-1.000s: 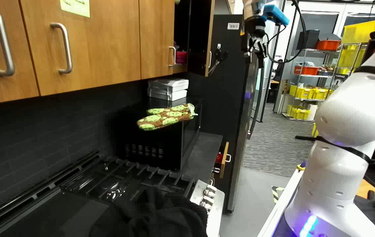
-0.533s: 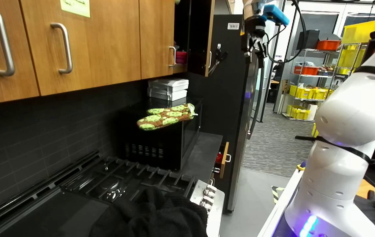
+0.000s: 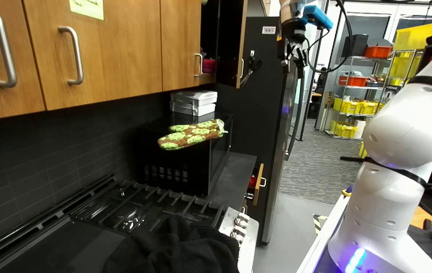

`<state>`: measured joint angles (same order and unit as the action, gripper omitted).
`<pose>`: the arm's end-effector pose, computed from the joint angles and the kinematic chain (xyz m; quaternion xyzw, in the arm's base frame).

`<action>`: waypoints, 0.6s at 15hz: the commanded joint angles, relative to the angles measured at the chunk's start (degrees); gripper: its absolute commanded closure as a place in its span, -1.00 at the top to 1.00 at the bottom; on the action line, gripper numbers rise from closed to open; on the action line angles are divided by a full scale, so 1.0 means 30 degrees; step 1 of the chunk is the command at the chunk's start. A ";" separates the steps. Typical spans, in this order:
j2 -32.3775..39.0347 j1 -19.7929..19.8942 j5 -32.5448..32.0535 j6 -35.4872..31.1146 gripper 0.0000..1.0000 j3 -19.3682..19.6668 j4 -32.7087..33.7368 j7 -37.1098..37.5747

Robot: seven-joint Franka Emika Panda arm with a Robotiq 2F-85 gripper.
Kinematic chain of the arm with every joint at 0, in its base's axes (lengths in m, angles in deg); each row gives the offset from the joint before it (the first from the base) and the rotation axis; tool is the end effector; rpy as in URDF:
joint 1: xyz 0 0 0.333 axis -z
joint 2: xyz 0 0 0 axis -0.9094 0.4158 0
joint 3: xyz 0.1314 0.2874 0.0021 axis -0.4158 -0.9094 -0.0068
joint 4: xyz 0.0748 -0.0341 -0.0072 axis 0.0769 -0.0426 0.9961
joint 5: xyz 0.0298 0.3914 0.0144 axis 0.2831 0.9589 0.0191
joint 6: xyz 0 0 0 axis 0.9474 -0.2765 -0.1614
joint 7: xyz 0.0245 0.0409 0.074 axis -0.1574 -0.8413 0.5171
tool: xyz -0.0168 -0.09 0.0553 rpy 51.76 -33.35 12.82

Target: Pull the top drawer to open it

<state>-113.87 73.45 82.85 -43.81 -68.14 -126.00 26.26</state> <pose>0.3444 -0.1878 0.5767 -0.9836 0.0831 0.1376 0.0817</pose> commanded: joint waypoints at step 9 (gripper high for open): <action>0.1818 0.0188 -0.0182 -0.3990 1.00 -0.0176 -0.0540 -0.0674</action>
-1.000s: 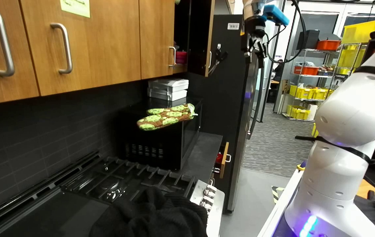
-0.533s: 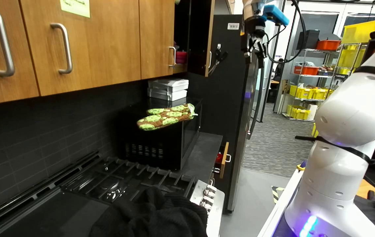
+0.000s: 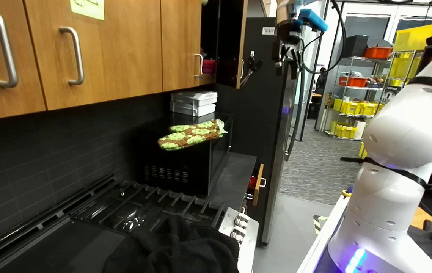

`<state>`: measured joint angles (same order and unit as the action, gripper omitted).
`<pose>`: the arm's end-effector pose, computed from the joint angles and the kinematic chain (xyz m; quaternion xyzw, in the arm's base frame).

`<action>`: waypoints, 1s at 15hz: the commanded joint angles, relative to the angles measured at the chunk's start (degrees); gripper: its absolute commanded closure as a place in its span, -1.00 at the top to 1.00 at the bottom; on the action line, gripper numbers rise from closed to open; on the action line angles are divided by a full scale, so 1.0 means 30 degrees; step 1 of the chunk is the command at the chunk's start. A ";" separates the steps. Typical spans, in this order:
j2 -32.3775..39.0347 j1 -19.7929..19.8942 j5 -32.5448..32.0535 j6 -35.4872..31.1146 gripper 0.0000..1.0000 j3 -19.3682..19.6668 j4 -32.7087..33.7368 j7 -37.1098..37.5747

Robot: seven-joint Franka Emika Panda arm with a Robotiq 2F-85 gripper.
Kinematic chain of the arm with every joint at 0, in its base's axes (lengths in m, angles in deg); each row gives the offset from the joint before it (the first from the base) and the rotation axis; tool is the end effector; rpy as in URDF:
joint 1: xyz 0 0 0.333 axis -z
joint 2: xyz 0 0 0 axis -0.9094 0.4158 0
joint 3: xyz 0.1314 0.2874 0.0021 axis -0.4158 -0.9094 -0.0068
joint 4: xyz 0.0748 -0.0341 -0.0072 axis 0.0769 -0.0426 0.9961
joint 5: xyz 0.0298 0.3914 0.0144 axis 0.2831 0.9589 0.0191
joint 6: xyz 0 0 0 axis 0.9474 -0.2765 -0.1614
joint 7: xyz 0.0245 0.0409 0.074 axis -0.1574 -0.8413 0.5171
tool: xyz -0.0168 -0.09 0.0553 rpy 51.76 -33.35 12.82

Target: Pull the top drawer to open it

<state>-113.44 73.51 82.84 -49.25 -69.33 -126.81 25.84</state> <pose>0.3600 -0.1836 0.5741 -0.9898 0.0729 0.1039 0.0649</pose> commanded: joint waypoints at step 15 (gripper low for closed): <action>1.3736 0.2936 0.2984 -1.0795 1.00 -0.0070 -0.1547 0.0232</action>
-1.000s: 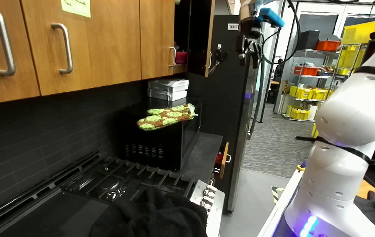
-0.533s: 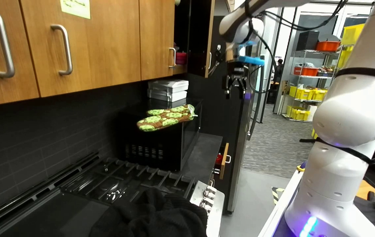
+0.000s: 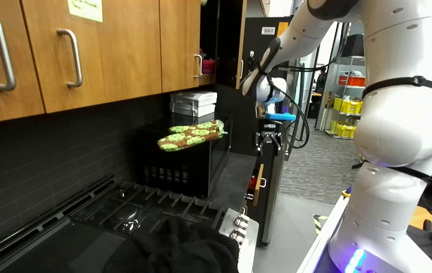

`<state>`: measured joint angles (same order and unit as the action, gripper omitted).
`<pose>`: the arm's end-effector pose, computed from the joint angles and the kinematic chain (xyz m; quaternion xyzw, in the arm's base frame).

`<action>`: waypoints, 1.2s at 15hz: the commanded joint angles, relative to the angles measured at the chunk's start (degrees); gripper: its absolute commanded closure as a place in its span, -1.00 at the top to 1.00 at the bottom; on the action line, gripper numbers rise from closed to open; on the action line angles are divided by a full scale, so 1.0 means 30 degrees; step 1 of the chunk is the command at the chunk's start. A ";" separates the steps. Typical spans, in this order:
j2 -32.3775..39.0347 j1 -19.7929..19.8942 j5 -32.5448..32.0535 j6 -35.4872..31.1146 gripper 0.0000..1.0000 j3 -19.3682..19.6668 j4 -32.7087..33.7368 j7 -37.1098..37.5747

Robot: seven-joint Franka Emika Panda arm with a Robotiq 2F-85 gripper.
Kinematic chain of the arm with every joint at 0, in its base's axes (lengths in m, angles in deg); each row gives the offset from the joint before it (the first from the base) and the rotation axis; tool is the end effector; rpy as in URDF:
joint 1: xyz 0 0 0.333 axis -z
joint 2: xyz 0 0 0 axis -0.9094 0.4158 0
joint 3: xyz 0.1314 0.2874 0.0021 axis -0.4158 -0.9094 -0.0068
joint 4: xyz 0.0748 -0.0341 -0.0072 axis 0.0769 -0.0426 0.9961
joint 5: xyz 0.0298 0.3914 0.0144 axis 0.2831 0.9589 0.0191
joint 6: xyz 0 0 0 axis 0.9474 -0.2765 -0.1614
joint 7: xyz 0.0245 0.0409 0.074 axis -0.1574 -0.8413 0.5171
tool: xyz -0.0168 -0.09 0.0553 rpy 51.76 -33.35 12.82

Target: Pull the top drawer to open it

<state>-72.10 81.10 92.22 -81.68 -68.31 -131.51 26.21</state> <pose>0.4361 -0.2700 0.2350 -0.9542 0.2015 0.2032 0.0872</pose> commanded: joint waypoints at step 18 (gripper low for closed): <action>0.4149 0.0555 -0.0535 -0.7025 1.00 -0.0126 -0.2739 0.6345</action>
<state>-65.09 81.84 89.50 -97.15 -68.72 -140.32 43.48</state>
